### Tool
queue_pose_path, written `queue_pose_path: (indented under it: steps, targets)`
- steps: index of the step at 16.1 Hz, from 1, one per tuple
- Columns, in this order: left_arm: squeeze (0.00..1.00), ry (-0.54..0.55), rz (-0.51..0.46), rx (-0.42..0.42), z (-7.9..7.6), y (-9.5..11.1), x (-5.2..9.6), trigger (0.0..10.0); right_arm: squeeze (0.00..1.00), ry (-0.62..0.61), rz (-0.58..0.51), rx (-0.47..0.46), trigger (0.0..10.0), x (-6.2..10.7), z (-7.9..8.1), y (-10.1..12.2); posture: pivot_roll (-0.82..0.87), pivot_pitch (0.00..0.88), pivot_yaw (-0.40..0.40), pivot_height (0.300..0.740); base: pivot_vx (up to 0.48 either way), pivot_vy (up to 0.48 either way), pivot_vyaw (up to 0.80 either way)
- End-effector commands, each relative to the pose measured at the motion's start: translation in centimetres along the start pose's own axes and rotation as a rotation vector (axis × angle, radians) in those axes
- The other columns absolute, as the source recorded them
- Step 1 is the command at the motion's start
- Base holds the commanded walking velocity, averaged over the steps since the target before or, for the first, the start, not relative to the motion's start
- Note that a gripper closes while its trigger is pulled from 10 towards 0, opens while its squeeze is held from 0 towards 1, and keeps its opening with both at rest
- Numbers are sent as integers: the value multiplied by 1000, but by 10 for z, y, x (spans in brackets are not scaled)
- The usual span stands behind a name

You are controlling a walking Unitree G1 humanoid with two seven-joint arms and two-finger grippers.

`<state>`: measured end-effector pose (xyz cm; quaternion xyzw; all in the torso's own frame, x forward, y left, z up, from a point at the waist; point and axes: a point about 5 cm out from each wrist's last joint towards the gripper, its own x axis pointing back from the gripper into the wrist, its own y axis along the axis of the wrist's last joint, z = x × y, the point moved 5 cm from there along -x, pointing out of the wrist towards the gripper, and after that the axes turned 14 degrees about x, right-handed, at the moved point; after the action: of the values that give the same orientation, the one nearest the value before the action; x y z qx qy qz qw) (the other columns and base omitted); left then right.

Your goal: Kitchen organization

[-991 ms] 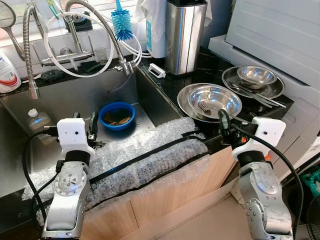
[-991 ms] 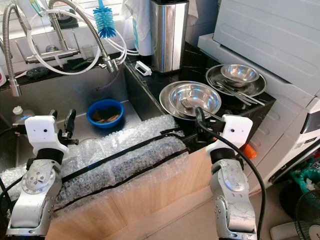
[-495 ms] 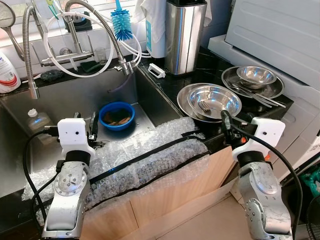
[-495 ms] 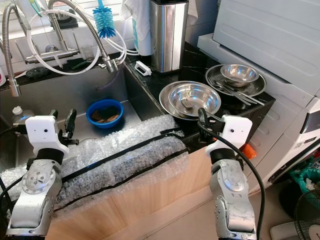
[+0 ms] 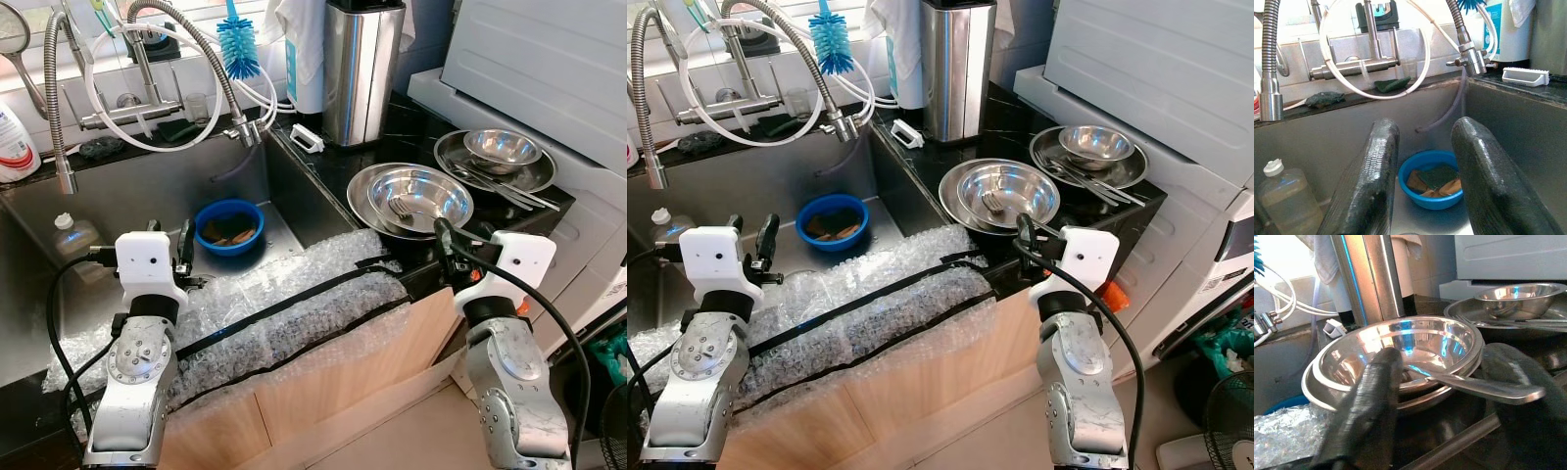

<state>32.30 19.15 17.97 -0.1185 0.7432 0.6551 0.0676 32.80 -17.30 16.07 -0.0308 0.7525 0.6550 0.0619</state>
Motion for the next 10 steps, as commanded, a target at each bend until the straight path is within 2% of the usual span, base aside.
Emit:
queue_pose_path:
  steps: [1,10]
  targets:
    - [0,-10,-2,-17,-3,0,0,10000,0,3,-11,-11,0,-2,2,2,-48,7,15,740,0,0,0]
    - [0,-10,4,-20,-3,-3,1,10000,0,11,-15,-5,0,-3,3,3,-48,4,12,740,0,0,0]
